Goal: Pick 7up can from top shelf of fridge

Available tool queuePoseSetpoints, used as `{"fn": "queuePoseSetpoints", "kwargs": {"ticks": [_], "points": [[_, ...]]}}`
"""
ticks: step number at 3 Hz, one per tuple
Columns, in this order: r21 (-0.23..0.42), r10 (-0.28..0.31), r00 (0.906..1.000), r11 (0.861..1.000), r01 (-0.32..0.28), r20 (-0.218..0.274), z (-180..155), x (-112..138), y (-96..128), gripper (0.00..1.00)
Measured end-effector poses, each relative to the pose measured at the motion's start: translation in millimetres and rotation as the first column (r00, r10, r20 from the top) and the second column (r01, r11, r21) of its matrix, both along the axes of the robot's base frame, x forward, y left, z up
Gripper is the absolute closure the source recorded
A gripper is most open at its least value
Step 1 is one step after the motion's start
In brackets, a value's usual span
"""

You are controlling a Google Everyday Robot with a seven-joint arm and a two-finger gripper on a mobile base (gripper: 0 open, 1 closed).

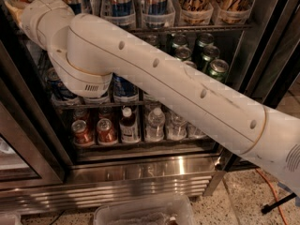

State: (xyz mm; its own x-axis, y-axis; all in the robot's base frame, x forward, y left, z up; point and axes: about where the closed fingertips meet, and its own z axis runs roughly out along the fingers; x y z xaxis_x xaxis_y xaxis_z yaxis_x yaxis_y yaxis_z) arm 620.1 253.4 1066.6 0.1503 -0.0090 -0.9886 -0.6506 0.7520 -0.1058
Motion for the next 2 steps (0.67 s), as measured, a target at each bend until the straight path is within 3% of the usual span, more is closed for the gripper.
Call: {"fn": "queuePoseSetpoints", "kwargs": {"ticks": [2], "points": [[0.006,-0.01,0.9998,1.0,0.01,0.017,9.8,-5.6,-7.6,1.0]]}}
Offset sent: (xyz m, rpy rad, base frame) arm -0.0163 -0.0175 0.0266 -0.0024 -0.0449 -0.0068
